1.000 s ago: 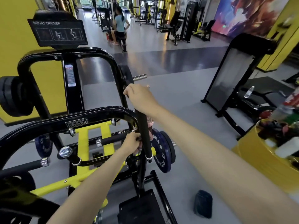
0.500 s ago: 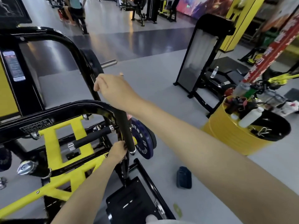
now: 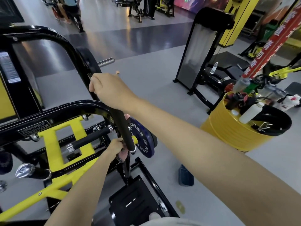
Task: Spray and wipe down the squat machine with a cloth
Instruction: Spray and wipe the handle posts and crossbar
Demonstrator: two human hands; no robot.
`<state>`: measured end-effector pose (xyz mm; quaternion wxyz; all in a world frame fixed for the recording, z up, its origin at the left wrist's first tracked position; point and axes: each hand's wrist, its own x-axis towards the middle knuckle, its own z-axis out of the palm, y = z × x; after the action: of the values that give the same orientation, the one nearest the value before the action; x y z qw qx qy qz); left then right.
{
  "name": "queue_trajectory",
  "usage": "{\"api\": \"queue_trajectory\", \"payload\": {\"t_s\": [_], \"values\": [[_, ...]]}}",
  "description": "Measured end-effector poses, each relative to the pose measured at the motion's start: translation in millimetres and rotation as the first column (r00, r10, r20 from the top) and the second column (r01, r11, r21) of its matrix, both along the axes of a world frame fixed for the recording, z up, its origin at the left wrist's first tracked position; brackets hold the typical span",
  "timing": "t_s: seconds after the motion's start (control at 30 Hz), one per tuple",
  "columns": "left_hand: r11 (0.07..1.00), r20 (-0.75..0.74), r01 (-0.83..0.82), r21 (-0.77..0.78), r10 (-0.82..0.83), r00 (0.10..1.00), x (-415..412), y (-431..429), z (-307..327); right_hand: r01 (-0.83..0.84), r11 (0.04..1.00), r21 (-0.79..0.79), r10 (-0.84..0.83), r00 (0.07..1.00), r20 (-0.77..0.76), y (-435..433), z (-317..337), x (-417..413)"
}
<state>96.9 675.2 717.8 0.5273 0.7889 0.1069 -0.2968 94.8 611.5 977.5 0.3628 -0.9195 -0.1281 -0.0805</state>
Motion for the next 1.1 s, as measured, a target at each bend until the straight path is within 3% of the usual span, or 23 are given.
{"api": "queue_trajectory", "payload": {"t_s": [0.13, 0.53, 0.9, 1.1], "values": [[0.998, 0.069, 0.061, 0.009, -0.061, 0.996, -2.1, 0.3, 14.8, 0.003, 1.0, 0.012, -0.003, 0.999, -0.032, 1.4, -0.2, 0.1], [0.998, 0.17, -0.051, -0.029, 0.055, 0.984, -13.6, 19.5, 86.8, -0.056, 0.998, -0.018, 0.055, 0.997, -0.057, -1.8, 0.8, -1.0], [0.966, 0.357, -0.092, -0.242, 0.177, 0.917, -28.0, 34.2, 179.2, -0.005, 0.982, -0.188, 0.008, 1.0, 0.017, -3.1, 3.7, -4.2], [0.915, 0.404, -0.164, -0.37, 0.317, 0.858, -39.8, 36.9, 214.7, 0.038, 0.983, -0.177, -0.035, 0.999, 0.026, -3.6, 4.0, -7.3]]}}
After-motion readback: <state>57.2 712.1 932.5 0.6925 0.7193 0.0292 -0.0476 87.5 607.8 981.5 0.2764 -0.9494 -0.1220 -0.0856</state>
